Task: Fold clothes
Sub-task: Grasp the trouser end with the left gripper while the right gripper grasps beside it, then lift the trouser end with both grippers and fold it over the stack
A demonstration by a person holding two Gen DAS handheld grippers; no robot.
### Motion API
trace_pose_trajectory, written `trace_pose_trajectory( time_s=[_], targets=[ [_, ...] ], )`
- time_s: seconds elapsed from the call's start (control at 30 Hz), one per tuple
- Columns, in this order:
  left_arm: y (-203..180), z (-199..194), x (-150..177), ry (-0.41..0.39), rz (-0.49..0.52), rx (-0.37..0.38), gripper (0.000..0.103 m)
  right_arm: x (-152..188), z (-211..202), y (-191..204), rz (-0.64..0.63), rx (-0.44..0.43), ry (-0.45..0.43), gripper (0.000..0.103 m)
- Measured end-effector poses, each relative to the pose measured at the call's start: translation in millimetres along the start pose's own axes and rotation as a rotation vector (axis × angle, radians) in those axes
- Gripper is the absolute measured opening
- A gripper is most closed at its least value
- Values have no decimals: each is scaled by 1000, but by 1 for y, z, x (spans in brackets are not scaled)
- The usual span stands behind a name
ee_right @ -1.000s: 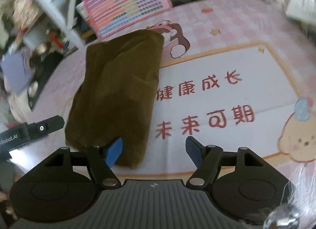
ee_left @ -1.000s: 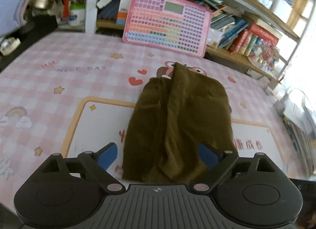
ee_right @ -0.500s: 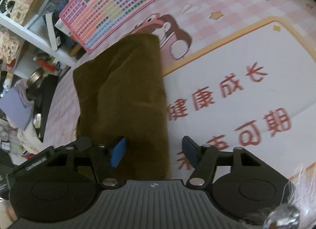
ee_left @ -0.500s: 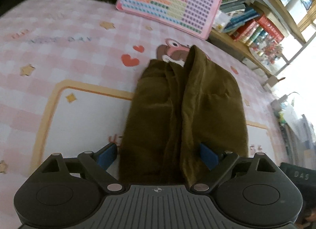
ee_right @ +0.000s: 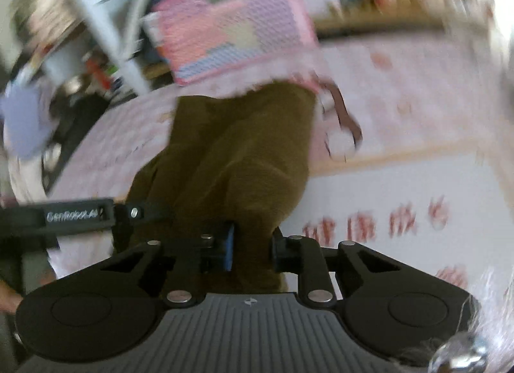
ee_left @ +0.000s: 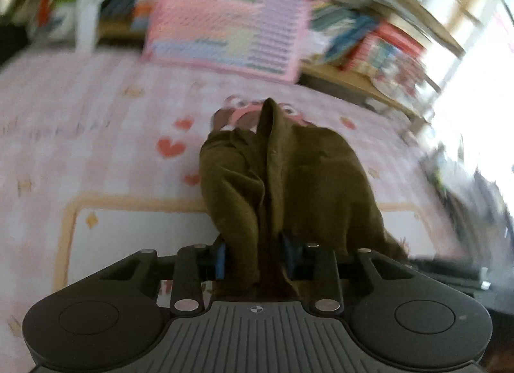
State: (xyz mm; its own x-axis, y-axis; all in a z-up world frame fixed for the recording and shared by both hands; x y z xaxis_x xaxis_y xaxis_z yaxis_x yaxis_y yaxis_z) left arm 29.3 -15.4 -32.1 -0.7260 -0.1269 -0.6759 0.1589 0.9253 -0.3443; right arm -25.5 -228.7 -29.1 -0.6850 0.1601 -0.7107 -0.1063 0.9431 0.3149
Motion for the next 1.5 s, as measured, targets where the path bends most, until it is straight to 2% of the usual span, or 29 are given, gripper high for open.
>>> trace_pose_trajectory(
  time_s=[0.07, 0.13, 0.27, 0.37, 0.47, 0.53, 0.57, 0.6, 0.67, 0.77, 0.97, 1.5],
  targets=[
    [-2, 2, 3, 14, 26, 4, 33, -1, -2, 6, -50, 8, -15, 19],
    [3, 6, 5, 35, 8, 11, 38, 3, 5, -6, 33, 10, 27, 20],
    [17, 14, 2, 81, -62, 56, 52, 6, 12, -27, 182, 21, 75, 40],
    [24, 23, 3, 116, -103, 78, 60, 8, 17, -39, 283, 11, 101, 51],
    [23, 27, 4, 123, -108, 96, 68, 8, 19, -41, 330, -5, 101, 52],
    [18, 28, 4, 117, -91, 92, 68, 6, 20, -38, 321, -6, 101, 50],
    [16, 28, 5, 114, -82, 88, 68, 6, 21, -35, 299, -7, 98, 39],
    [13, 27, 5, 107, -71, 79, 67, 6, 21, -32, 275, -8, 95, 35],
    [9, 25, 7, 95, -48, 59, 43, 5, 21, -26, 226, -11, 90, 29],
    [8, 16, 7, 64, -61, 68, 32, 4, 18, -15, 144, -10, 69, 22],
    [-8, -8, 9, -5, -29, 65, 31, -1, -7, 3, -8, -13, -36, 20],
    [-61, -41, 32, -87, 18, 59, 32, 9, -62, -21, -37, -47, -111, 20]
  ],
)
Point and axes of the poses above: each gripper's, at about its wrist camera, not at the fingertips, and z roughly the way its jaws point, y to its left, x to its underside, the point moved 1 cm from there along z, roughly the way its jaws point, and after that the axes turned 8 degrees about -y, right-handed, at the moved point
